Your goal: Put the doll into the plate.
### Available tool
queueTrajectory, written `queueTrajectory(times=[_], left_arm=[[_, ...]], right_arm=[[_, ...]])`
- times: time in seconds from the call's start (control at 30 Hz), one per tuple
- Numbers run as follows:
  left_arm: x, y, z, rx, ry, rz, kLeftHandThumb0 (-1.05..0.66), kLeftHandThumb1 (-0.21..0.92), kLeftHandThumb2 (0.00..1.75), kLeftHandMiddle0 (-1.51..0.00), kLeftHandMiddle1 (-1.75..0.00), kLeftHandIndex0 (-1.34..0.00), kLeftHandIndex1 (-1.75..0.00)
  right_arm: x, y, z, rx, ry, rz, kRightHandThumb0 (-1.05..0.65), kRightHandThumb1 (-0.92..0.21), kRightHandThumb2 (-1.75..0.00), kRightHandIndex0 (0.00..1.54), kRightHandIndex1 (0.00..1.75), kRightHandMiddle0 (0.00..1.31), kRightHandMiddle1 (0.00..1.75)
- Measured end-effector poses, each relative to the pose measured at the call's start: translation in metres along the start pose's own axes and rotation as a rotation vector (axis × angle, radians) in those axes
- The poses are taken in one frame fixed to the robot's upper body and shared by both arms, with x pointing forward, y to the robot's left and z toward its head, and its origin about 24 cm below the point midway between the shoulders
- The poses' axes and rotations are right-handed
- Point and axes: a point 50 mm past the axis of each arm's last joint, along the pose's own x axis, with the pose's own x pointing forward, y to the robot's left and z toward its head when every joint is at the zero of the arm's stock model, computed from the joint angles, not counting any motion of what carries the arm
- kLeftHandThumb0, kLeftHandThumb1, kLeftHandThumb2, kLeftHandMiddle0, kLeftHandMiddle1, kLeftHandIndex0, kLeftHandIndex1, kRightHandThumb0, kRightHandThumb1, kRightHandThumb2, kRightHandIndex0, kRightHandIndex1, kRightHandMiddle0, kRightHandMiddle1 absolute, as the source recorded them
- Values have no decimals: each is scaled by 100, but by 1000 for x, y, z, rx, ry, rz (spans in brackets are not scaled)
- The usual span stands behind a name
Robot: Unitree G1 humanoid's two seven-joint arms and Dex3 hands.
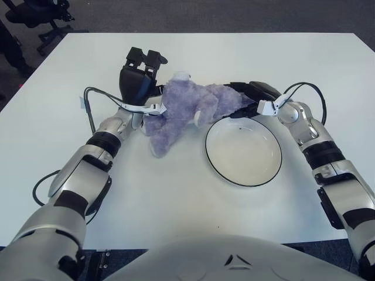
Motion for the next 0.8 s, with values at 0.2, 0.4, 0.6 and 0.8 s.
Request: queueTrajectory(times=[0.2,0.4,0.6,0.8], left_arm=[[-1,0,1,-6,-4,-6,0,92,40,-41,-145,-15,-163],[-1,0,3,-13,-8,-9,0,92,40,-41,-146,-15,-163],[-2,0,3,-15,-6,-14,0,92,40,-40,-146,-15,-164],[-2,0,3,-14,-5,-21,0,92,41,-40,-146,-15,-164]], right_arm=[[3,-1,-1,-2,0,-24,-50,-92,-20,53,2,49,3],[3,2,-2,4,5,-45,-48,-92,-19,54,2,51,3],[5,4,-3,12,4,-68,-46,-92,-17,56,2,53,4],[6,6,-2,20,3,-78,-44,-92,-16,58,2,55,4]])
